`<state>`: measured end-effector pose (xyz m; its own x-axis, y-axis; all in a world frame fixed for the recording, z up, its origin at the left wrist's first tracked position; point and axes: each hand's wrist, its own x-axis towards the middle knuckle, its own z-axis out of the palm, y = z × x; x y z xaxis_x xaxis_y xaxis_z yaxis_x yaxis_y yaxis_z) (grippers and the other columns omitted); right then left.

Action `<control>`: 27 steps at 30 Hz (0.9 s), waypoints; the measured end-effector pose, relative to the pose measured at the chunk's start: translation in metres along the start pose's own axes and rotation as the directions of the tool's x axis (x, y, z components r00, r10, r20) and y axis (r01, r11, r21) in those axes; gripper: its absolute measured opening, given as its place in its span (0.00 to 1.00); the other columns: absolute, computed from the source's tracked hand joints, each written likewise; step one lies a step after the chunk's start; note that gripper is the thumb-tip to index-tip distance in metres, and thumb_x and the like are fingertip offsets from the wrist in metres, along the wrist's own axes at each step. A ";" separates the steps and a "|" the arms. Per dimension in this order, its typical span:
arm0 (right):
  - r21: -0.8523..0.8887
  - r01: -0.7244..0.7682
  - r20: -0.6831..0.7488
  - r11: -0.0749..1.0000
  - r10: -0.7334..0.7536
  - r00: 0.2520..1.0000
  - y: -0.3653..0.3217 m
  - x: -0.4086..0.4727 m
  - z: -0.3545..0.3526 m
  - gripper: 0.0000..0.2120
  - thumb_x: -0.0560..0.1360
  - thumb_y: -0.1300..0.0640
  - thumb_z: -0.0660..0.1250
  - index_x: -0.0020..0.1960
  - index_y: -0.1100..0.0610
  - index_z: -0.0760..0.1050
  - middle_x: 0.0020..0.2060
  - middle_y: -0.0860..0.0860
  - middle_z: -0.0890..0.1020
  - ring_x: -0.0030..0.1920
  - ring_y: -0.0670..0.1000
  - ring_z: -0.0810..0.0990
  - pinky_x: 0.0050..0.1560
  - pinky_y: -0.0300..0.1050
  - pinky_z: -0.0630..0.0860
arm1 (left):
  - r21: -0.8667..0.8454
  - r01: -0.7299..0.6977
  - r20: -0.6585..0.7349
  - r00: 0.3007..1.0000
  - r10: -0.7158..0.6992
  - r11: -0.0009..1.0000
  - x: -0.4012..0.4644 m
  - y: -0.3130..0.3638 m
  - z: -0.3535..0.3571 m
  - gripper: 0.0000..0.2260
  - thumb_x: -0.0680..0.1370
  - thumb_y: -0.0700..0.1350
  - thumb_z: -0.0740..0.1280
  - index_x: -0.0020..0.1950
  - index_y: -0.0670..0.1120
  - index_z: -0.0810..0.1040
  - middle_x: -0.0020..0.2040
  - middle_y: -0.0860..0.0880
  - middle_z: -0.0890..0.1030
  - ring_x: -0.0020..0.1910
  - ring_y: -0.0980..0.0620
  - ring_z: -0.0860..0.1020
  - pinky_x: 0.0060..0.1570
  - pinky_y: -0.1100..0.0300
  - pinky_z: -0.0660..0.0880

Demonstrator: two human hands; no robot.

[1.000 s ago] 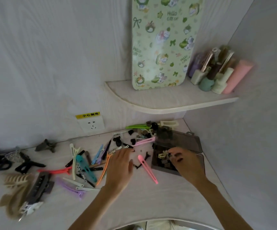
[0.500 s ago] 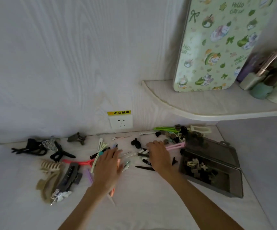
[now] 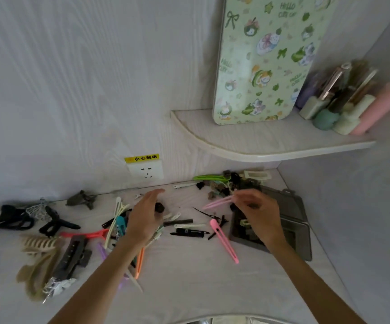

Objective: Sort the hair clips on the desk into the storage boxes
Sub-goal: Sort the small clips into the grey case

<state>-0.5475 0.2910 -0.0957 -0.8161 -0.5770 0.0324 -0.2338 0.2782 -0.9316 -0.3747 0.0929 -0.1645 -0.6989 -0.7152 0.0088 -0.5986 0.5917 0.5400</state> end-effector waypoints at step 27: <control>-0.423 0.071 0.083 0.903 -0.040 0.996 0.045 -0.005 -0.061 0.09 0.75 0.61 0.66 0.48 0.46 0.78 0.44 0.44 0.82 0.44 0.45 0.81 0.45 0.37 0.77 | -0.121 -0.466 0.218 0.849 0.482 0.876 -0.011 0.130 0.048 0.21 0.74 0.52 0.68 0.67 0.50 0.73 0.67 0.55 0.74 0.64 0.56 0.73 0.63 0.66 0.60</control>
<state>-0.5864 0.3533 -0.1157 -0.7595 -0.6493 0.0393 -0.4932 0.5353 -0.6858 -0.4636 0.1956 -0.1344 -0.9669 -0.2408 0.0842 -0.1512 0.8069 0.5710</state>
